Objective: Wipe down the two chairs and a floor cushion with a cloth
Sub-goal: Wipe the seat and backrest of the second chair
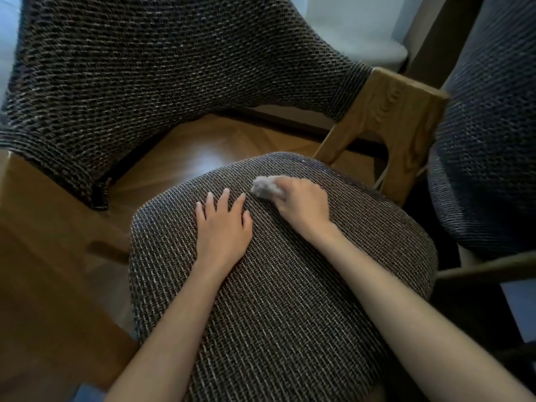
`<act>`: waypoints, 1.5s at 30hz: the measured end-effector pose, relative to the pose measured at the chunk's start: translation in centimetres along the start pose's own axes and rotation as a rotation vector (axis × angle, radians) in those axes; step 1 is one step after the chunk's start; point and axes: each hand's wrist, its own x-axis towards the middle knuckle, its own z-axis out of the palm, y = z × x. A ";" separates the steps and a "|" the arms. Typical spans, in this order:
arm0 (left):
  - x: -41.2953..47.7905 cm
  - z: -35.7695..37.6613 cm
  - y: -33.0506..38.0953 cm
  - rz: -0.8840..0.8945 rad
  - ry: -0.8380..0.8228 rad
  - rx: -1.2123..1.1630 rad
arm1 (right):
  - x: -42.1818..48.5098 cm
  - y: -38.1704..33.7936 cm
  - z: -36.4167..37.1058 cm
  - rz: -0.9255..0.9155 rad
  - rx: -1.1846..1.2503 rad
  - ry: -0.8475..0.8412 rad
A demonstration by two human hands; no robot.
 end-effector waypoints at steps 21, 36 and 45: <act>-1.4 -0.2 1.1 0.301 -0.153 -0.009 | -4.0 10.4 -4.9 0.184 -0.068 0.167; -3.0 -0.6 0.7 0.371 -0.167 -0.039 | -6.8 12.8 -6.6 0.288 -0.097 0.189; -3.7 -0.9 0.7 0.367 -0.193 -0.027 | -12.9 4.6 -5.5 0.060 0.068 0.128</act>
